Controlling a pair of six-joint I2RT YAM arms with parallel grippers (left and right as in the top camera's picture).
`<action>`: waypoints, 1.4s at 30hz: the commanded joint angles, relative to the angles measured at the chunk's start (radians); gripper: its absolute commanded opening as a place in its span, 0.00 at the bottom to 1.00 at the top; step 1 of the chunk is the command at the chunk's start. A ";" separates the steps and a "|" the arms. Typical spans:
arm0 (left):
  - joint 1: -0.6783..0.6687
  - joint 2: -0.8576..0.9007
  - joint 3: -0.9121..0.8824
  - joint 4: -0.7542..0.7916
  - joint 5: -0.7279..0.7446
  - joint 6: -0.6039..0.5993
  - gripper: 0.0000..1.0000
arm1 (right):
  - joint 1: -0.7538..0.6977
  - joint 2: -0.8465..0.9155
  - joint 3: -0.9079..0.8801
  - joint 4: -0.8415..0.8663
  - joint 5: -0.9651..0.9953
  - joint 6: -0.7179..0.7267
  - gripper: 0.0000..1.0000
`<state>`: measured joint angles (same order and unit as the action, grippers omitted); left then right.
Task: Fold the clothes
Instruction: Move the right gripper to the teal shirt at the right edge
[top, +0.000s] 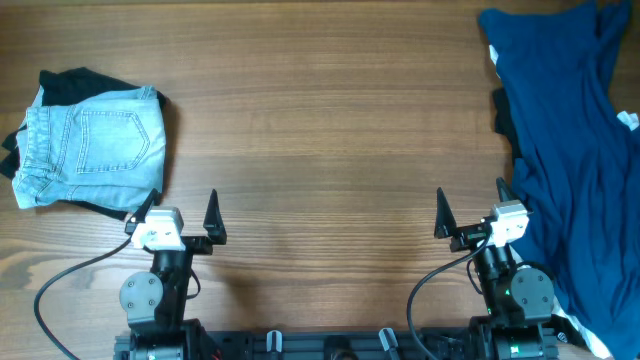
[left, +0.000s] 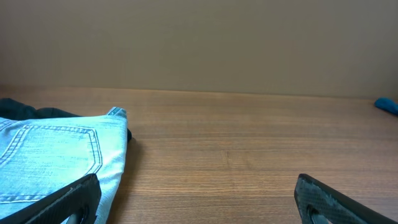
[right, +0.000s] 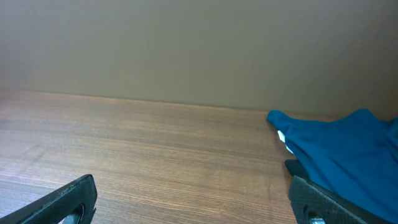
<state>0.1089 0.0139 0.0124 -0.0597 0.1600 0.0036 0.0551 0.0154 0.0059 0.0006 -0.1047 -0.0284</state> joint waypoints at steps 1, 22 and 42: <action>-0.006 -0.007 -0.007 -0.003 -0.008 0.019 1.00 | -0.005 -0.005 -0.001 0.006 -0.016 -0.010 1.00; -0.006 -0.007 -0.007 -0.003 -0.008 0.019 1.00 | -0.005 -0.005 -0.001 0.006 -0.016 -0.010 1.00; -0.006 0.047 0.154 -0.192 -0.010 -0.124 1.00 | -0.005 0.133 0.203 -0.229 0.111 0.143 1.00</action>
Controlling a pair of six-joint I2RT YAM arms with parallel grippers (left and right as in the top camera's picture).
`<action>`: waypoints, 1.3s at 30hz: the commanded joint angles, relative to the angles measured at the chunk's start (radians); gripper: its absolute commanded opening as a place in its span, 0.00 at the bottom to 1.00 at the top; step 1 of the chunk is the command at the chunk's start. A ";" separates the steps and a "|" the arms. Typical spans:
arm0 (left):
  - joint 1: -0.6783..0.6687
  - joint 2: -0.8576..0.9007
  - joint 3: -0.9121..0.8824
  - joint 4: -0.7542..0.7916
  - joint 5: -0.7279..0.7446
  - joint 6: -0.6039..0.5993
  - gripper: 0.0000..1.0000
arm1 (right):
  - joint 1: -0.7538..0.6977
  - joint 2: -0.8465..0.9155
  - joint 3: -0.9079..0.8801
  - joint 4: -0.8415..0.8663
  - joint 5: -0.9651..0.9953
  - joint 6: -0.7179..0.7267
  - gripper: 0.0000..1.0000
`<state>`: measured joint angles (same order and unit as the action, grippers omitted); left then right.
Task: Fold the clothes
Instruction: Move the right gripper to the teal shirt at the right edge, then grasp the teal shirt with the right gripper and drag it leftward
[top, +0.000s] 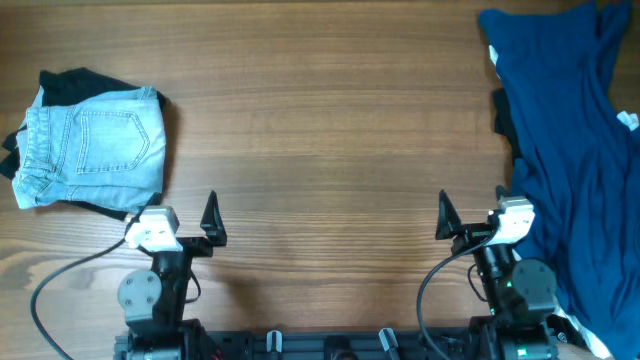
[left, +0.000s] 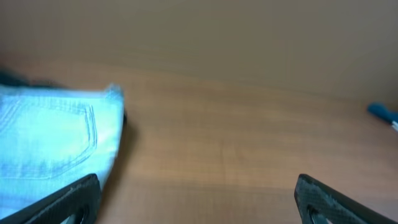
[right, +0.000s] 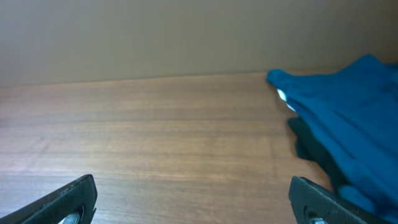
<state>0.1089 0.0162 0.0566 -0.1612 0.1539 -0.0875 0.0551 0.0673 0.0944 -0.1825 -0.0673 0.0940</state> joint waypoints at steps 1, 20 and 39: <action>-0.006 0.078 0.145 -0.121 -0.009 -0.033 1.00 | -0.005 0.149 0.169 -0.089 0.087 0.022 1.00; -0.006 0.720 0.593 -0.424 0.016 -0.033 1.00 | -0.237 1.386 0.756 -0.574 0.363 0.381 1.00; -0.006 0.720 0.593 -0.423 0.015 -0.032 1.00 | -0.305 1.546 0.703 -0.480 0.206 0.327 0.50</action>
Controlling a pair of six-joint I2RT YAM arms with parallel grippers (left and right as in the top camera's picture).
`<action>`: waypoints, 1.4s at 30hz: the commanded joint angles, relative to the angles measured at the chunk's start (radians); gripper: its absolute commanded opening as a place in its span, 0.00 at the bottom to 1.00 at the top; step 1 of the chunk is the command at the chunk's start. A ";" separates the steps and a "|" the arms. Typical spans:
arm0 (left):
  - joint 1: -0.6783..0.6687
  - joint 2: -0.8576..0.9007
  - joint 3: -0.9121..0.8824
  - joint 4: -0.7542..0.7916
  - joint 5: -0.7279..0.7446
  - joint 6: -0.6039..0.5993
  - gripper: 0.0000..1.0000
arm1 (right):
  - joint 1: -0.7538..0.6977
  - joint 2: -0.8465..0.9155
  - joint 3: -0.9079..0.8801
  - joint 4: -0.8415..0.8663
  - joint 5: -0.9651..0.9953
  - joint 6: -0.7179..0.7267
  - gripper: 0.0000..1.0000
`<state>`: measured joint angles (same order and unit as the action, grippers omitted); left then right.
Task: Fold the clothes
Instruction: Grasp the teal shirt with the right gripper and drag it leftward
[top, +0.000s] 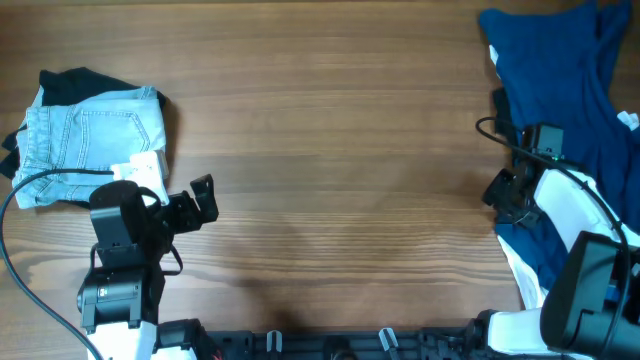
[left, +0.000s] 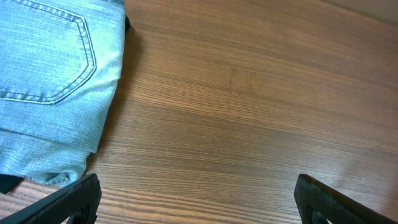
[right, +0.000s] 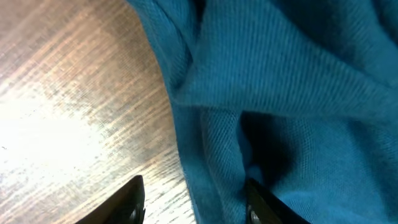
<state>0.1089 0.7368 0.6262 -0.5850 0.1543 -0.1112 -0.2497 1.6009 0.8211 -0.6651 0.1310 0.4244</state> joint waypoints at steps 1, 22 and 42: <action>-0.006 -0.001 0.023 0.001 0.015 -0.009 1.00 | 0.000 0.012 -0.024 0.002 0.031 -0.003 0.46; -0.006 -0.001 0.023 0.020 0.008 -0.009 0.99 | 0.558 -0.346 0.394 -0.218 -0.648 -0.427 0.04; -0.013 0.106 0.023 0.081 0.240 -0.156 1.00 | 0.329 -0.274 0.396 -0.069 -0.280 -0.189 1.00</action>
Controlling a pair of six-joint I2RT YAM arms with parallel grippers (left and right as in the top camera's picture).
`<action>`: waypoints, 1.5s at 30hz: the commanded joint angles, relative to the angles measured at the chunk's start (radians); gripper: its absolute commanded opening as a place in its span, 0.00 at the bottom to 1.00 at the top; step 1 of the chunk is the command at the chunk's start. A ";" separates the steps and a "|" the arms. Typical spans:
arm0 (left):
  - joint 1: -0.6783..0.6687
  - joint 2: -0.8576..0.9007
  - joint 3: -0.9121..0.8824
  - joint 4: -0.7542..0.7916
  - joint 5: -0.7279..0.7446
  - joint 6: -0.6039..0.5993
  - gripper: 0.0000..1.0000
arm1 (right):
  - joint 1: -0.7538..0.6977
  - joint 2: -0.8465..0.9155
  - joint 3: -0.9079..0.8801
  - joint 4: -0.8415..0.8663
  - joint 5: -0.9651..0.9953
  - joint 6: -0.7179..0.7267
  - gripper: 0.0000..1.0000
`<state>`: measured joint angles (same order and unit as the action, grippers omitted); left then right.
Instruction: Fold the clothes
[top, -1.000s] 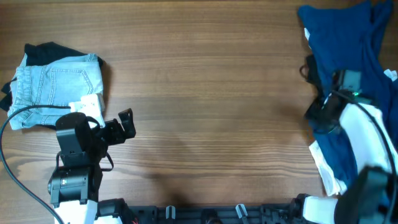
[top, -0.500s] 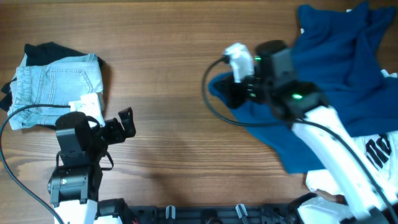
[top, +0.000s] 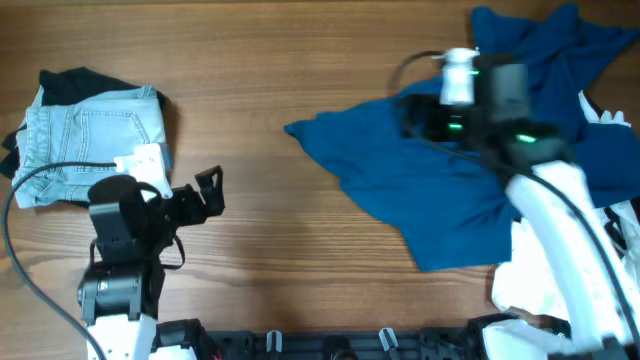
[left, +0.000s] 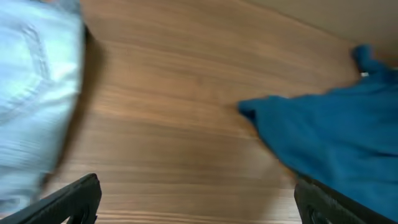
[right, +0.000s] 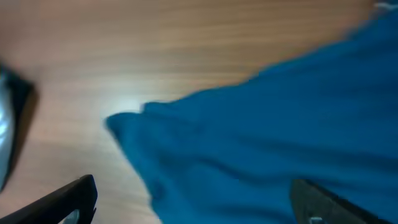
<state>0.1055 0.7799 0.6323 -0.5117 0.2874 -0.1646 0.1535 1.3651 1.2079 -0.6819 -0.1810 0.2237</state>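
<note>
A blue garment (top: 430, 190) lies pulled out from the pile at the right, its tip (top: 292, 131) reaching the table's middle. My right gripper (right: 193, 208) hovers open over it, fingers wide apart and nothing between them; its arm (top: 470, 85) stands at the far right. Folded light denim jeans (top: 95, 145) lie at the far left on a black garment (top: 70, 82). My left gripper (left: 199, 205) is open near the front left, right of the jeans (left: 31, 106), facing the blue garment (left: 323, 137) with bare wood between its fingers.
More blue cloth (top: 540, 40) is bunched at the far right corner. White cloth (top: 530, 255) shows at the right edge beneath the blue one. The left arm's cable (top: 40, 180) loops over the jeans' near edge.
The blue garment now stretches left across the table's middle instead of lying in the right-hand pile. My right gripper, then close on the pile's left edge, now hovers wide open above the spread cloth.
Both grippers first stood open at the front edge, the blue pile at the right and the jeans at the left. Later my left arm was next to the jeans and my right gripper was at the pile's edge. Now the blue garment lies drawn out.
</note>
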 joint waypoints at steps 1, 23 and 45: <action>-0.028 0.122 0.017 0.020 0.123 -0.141 1.00 | -0.116 -0.042 0.010 -0.086 0.032 0.012 1.00; -0.772 1.115 0.017 1.175 -0.030 -0.502 0.40 | -0.197 -0.040 0.009 -0.221 0.032 0.014 1.00; -0.084 0.692 0.107 0.537 0.254 -0.374 0.52 | -0.197 -0.040 0.009 -0.238 0.032 0.014 1.00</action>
<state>0.1402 1.4715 0.7399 0.1535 0.4362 -0.5549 -0.0414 1.3228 1.2106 -0.9215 -0.1558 0.2314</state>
